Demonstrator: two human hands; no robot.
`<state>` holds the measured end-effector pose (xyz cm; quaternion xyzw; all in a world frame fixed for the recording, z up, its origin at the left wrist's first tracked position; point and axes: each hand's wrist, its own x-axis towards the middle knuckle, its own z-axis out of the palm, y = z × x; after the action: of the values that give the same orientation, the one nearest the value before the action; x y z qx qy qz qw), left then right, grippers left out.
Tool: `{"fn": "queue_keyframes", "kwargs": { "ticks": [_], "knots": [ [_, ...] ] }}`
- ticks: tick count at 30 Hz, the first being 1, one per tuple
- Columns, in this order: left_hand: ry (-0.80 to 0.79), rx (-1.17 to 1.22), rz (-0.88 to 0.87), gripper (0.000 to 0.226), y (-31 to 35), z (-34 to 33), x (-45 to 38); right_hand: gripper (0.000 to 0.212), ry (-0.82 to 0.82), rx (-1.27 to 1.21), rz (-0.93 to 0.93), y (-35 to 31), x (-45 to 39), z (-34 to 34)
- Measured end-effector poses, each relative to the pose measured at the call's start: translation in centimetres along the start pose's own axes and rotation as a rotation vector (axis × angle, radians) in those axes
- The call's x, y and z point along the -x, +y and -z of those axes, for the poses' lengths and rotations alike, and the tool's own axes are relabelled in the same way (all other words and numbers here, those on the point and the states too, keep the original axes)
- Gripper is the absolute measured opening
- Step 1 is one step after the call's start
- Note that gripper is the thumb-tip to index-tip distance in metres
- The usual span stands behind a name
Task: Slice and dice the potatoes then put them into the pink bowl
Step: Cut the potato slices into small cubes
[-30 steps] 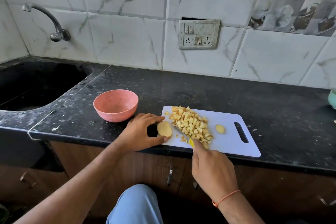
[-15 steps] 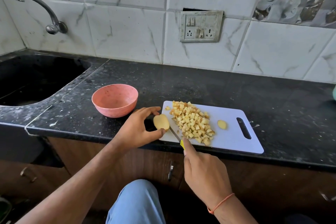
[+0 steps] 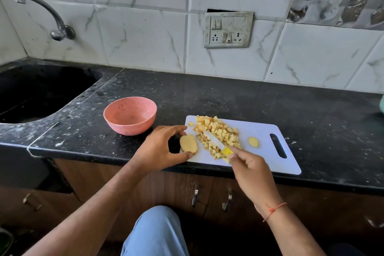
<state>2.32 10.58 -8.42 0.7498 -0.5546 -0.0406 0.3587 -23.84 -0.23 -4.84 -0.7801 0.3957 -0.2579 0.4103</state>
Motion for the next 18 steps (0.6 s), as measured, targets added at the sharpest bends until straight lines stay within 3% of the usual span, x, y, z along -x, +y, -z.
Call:
{"fn": "queue_keyframes", "kwargs": {
  "ticks": [10,18],
  "knots": [
    [0.002,-0.055,0.013,0.089,-0.3,-0.1,-0.2,0.026,0.010,-0.467,-0.277,-0.4,-1.2,1.2],
    [-0.029,-0.095,0.033,0.082,-0.8,0.0,-0.5,0.044,0.043,0.364,0.260,-2.3,1.3,-1.2]
  ]
}}
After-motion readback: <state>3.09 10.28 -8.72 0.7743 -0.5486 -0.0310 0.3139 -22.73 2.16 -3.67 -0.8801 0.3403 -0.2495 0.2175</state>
